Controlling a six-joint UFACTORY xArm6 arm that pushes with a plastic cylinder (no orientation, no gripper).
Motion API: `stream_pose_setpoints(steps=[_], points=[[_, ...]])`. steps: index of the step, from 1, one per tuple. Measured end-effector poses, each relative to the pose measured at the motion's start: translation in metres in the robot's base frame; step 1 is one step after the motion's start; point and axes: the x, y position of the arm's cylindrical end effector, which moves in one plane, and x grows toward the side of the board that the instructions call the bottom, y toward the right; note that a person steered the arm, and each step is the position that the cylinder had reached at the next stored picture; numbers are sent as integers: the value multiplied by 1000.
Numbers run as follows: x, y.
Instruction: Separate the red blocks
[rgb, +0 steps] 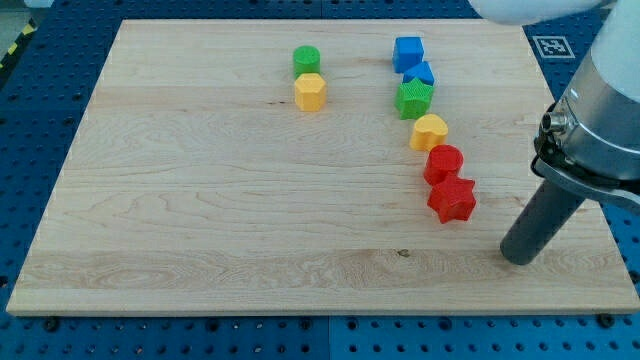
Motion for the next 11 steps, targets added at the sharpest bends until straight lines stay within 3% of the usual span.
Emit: stream_pose_setpoints(steps=[5, 8, 11], points=[[-30, -40], [-83, -68], [-72, -104]])
